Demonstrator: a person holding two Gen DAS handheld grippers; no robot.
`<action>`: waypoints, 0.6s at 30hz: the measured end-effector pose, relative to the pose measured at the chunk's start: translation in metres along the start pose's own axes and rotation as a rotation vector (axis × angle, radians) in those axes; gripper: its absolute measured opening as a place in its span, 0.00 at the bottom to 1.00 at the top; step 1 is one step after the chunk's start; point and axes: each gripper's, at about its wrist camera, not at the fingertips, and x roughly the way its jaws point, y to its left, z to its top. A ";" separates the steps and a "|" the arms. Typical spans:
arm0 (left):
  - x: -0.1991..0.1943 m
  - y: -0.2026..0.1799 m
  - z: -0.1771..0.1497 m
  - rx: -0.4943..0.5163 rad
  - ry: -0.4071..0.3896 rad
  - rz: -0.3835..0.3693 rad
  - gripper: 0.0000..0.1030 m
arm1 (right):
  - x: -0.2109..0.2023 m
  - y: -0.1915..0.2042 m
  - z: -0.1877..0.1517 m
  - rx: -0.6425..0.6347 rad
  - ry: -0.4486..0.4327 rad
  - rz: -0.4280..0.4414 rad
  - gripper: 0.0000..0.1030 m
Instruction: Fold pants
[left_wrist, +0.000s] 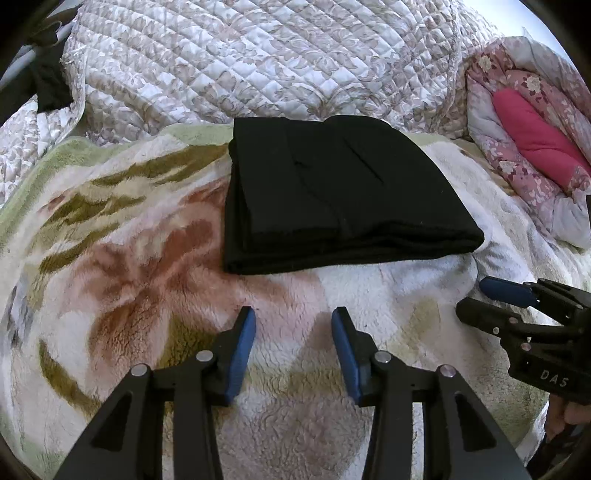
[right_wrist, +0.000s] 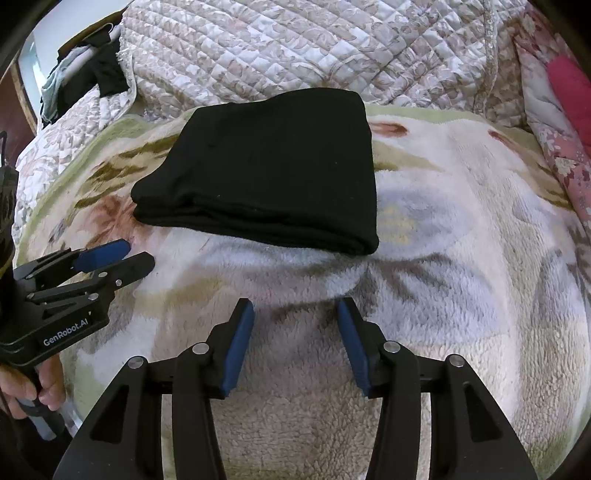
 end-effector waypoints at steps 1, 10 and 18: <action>0.000 0.001 0.000 -0.003 0.001 -0.001 0.45 | 0.000 0.001 0.000 -0.006 0.002 0.000 0.49; 0.001 0.001 0.002 0.001 0.014 0.005 0.47 | 0.001 0.005 0.001 -0.024 0.013 -0.005 0.55; 0.000 -0.001 0.002 -0.008 0.026 0.006 0.50 | 0.001 0.006 0.001 -0.027 0.013 -0.008 0.55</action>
